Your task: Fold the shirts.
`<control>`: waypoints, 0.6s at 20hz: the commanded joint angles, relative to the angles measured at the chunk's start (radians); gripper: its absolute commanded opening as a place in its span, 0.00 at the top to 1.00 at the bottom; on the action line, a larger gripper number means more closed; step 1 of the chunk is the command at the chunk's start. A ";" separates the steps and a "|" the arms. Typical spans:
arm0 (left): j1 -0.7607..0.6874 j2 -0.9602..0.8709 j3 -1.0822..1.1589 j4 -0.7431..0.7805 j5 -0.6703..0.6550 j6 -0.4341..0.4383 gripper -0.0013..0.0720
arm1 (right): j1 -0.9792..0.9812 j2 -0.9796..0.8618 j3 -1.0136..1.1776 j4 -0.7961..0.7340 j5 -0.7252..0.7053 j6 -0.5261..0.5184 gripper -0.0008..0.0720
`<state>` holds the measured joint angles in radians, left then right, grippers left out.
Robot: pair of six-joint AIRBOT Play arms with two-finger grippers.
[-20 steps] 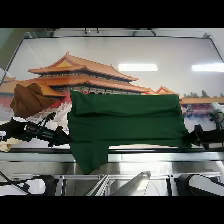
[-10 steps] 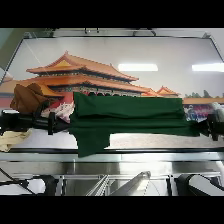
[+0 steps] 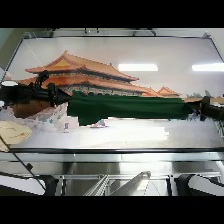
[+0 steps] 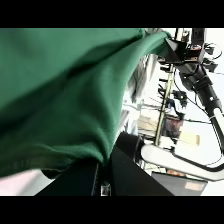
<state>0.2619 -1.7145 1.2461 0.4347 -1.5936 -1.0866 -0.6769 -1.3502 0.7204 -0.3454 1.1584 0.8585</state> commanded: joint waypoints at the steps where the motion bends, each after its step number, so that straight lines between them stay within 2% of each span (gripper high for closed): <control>1: -0.039 -0.165 0.204 -0.008 0.013 -0.073 0.93 | 0.068 -0.096 0.001 0.138 -0.185 -0.143 0.96; 5: -0.042 -0.326 0.322 -0.007 0.012 -0.120 0.96 | 0.102 -0.190 0.001 0.148 -0.216 -0.271 0.96; 9: -0.042 -0.388 0.439 -0.009 0.048 -0.095 0.97 | 0.106 -0.199 0.019 0.144 -0.225 -0.351 0.94; 10: -0.042 -0.388 0.478 -0.010 0.043 -0.096 0.90 | 0.104 -0.195 0.033 0.137 -0.200 -0.350 0.78; 11: -0.042 -0.388 0.518 -0.010 0.023 -0.102 0.68 | 0.103 -0.189 0.058 0.113 -0.170 -0.346 0.60; 12: -0.041 -0.388 0.562 -0.010 -0.008 -0.116 0.62 | 0.103 -0.182 0.094 0.052 -0.149 -0.303 0.58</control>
<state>0.2211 -2.0830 1.7042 0.4271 -1.5650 -1.1870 -0.5766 -1.5364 0.7624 -0.2226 0.9627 0.5491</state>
